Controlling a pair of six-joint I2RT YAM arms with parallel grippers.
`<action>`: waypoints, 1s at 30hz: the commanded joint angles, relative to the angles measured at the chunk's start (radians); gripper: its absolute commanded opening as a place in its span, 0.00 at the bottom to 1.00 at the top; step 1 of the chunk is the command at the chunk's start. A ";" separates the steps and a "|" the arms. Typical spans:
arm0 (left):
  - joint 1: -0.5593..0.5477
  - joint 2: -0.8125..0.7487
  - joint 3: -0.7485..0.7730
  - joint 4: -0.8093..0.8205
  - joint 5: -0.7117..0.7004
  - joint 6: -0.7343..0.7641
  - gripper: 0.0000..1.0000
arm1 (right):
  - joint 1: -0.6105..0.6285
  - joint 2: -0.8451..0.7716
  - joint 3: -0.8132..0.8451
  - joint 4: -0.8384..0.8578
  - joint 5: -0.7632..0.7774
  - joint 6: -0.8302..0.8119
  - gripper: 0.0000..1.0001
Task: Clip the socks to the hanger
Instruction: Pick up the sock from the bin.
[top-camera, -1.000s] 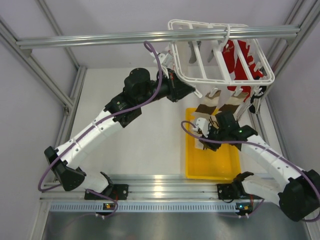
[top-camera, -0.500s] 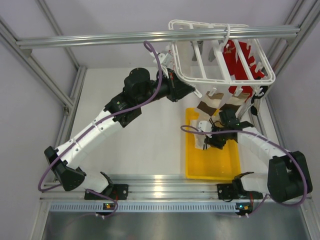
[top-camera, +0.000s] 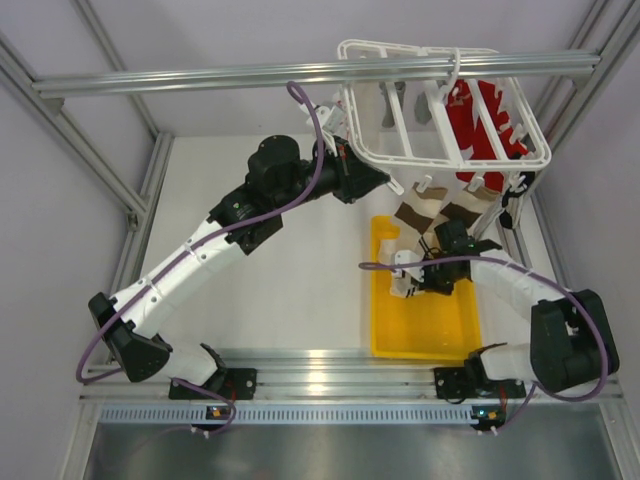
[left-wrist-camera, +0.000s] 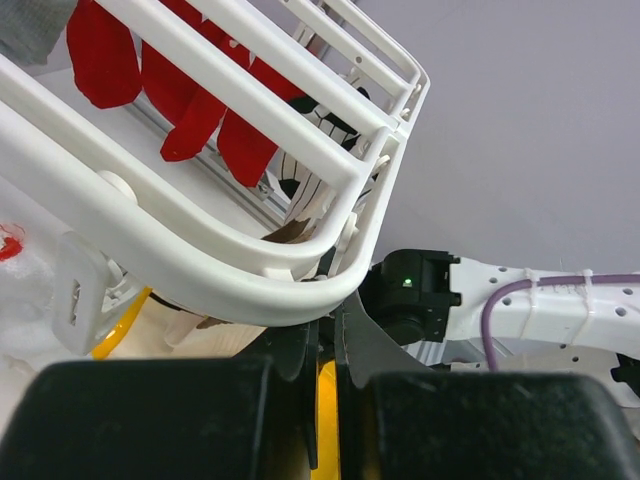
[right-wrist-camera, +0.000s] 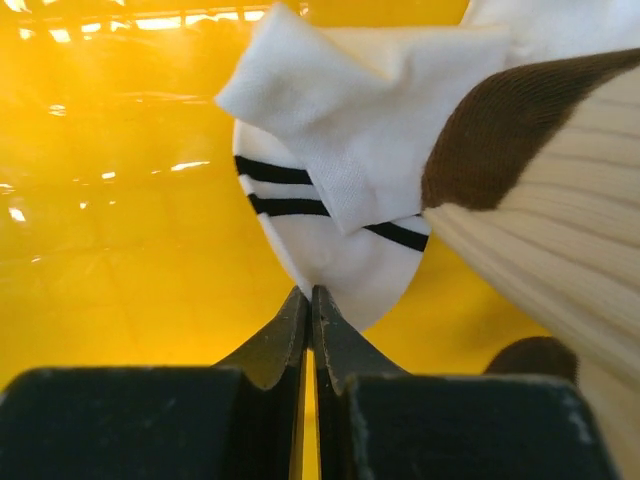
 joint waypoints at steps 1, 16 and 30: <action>0.008 0.002 0.028 0.028 -0.006 0.009 0.00 | 0.004 -0.139 0.081 -0.105 -0.081 -0.020 0.00; 0.008 0.014 0.038 0.033 -0.006 -0.004 0.00 | 0.105 -0.396 0.199 -0.238 -0.133 0.065 0.00; 0.009 0.022 0.042 0.033 -0.005 -0.004 0.00 | 0.160 -0.376 0.356 -0.302 -0.193 0.116 0.00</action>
